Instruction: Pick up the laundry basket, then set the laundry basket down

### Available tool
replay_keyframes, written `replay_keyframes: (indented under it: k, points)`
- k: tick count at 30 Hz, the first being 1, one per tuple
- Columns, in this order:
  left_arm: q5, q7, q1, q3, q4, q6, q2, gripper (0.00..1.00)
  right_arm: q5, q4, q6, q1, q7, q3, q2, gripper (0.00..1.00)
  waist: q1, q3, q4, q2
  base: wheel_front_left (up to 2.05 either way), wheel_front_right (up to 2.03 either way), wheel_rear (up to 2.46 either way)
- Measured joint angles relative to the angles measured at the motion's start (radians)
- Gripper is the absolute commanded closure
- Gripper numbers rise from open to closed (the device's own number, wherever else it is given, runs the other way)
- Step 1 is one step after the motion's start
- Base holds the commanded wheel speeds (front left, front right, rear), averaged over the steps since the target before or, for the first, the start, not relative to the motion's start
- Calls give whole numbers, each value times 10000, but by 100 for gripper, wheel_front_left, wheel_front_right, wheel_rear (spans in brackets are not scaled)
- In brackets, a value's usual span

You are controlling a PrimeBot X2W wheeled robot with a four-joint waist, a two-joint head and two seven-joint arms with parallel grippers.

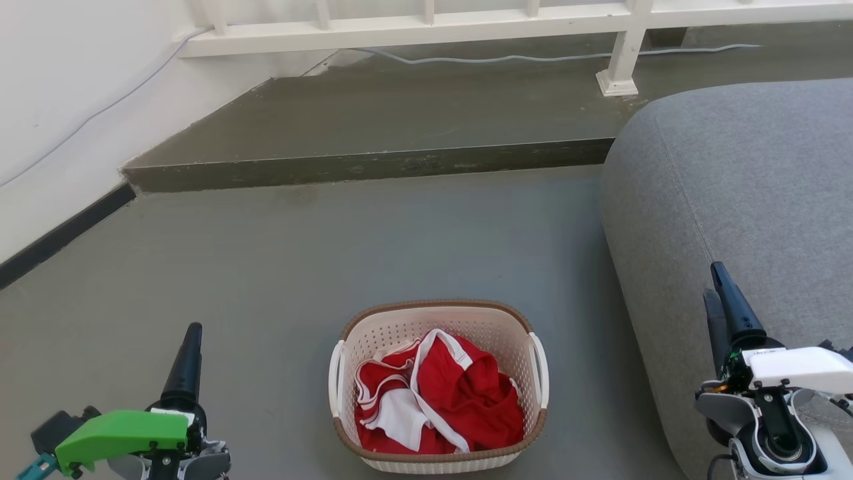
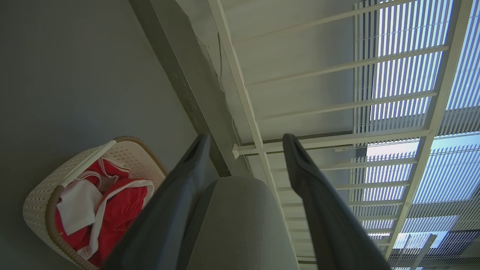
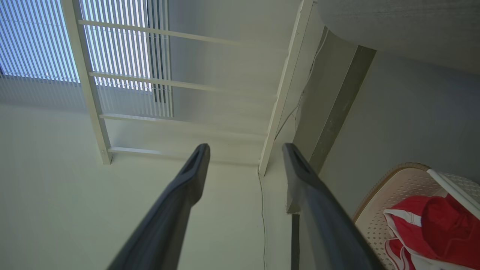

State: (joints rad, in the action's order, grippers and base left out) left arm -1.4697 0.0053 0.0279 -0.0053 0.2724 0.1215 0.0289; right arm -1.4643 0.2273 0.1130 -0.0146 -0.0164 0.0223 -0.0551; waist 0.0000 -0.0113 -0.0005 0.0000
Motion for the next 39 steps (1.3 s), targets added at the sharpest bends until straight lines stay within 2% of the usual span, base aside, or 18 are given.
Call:
replay_keyframes:
  k: [12, 17, 39]
  points:
    - [1668, -401, 159, -263, -222, 2, 209, 0, 1273, -159, 2, -166, 525, -617, -474, 0, 0, -9, -5, 0, 0, 0, 0]
    - [3055, -596, 216, -420, -297, 2, 322, 0, 2025, -207, 6, -199, 708, -982, -671, 0, 0, 4, -16, 0, 0, 0, 0]
    - [7344, -1356, 352, -968, -644, -134, 353, 0, 5649, -259, 10, -503, 1499, -1632, -1129, 0, 0, -36, -88, 0, 0, 0, 0]
